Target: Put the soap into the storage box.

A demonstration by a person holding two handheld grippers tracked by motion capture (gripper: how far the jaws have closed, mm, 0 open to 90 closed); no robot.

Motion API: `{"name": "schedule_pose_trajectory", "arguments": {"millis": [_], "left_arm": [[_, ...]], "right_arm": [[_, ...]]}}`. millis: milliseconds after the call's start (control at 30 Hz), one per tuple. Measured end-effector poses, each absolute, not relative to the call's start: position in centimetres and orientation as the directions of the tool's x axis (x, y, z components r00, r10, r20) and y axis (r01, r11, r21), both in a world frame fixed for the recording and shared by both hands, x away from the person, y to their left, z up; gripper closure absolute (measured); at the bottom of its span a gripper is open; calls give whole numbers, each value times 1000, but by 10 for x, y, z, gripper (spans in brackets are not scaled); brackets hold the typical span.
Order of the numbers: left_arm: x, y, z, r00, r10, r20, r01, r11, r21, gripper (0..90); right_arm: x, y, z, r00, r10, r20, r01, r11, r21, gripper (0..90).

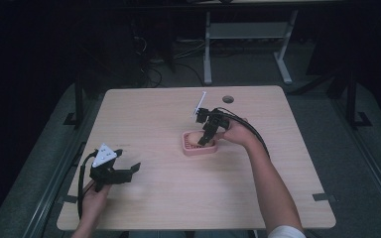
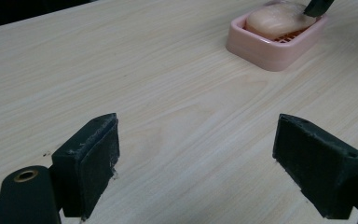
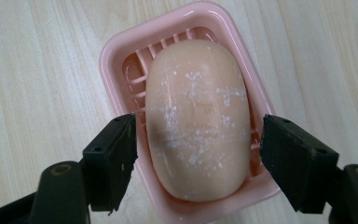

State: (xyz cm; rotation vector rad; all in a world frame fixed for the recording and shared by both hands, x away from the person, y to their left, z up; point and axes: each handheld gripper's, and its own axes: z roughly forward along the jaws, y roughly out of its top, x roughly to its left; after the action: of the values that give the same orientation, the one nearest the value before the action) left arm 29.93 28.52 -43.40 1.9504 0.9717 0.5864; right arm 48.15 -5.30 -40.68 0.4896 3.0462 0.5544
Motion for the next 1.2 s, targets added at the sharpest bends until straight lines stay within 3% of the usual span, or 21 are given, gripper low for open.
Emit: {"name": "schedule_pose_trajectory", "arguments": {"millis": [1200], "left_arm": [[299,285,-434,587,809,32,407,-330,852,143]], "right_arm": [[471,-89,-400,-924,378,53,368,848,381,229]]}}
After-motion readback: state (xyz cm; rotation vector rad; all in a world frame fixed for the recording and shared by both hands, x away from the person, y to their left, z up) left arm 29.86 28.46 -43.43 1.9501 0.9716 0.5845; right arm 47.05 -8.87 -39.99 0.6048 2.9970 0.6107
